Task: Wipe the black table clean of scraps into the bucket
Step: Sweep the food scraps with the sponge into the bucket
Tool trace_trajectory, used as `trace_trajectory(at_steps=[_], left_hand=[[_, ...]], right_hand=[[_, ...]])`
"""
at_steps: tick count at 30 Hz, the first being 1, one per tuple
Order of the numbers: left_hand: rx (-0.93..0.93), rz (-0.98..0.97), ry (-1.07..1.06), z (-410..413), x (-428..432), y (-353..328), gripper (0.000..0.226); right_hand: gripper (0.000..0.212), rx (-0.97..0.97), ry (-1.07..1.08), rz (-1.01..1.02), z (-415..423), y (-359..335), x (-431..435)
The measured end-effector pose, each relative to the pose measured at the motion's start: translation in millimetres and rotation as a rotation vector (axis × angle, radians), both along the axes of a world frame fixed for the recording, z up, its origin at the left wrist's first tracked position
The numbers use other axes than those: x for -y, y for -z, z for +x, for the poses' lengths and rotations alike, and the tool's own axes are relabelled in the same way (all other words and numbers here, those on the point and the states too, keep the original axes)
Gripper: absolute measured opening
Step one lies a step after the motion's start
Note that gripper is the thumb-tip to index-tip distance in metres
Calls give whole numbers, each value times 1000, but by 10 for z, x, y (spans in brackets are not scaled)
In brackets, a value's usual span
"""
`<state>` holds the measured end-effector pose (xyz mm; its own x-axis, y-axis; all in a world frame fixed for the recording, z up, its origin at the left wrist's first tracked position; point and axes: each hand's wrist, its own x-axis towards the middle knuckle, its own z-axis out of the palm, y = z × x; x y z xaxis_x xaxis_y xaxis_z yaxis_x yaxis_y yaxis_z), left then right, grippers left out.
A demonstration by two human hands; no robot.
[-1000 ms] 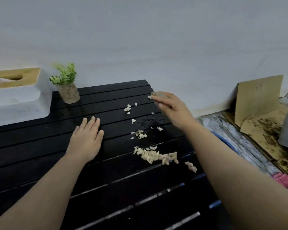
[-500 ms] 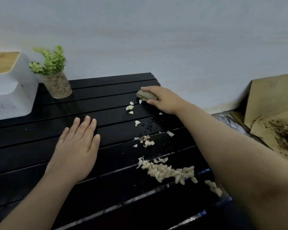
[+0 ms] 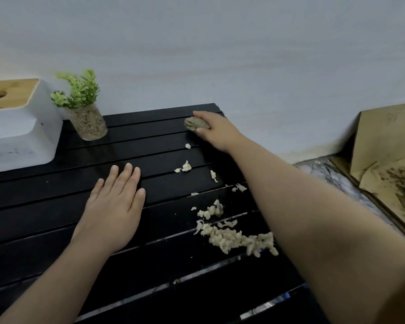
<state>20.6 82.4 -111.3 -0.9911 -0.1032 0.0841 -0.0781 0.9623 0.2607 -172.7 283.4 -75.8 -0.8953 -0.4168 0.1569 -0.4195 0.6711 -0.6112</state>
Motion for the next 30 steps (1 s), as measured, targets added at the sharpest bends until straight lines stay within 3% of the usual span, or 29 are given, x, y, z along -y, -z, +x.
trace_trajectory(at_steps=[3,10,12,15,18,20,23,28,30], left_hand=[[-10,-2,3,-9,10,12,57],[-6,-14,4,-12,21,35,57],[0,-20,3,-14,12,31,57],[17,-32,8,-11,21,15,57],[20,-33,8,-1,23,9,56],[18,-38,11,-10,25,11,56],[19,-30,8,-10,24,14,56],[14,-33,4,-27,32,35,56],[12,-35,6,-36,41,44,57]], right_hand=[[46,3,-53,39,58,79,186],[40,170,-677,56,1128,-42,-347],[39,253,-625,-15,1117,-131,-504],[39,257,-311,-258,808,-194,-578],[42,96,-149,23,531,-60,-517],[45,6,-148,166,481,46,-487],[44,11,-206,107,685,24,-526],[44,240,-541,60,1249,-23,-856],[43,336,-504,-30,1221,-151,-923]])
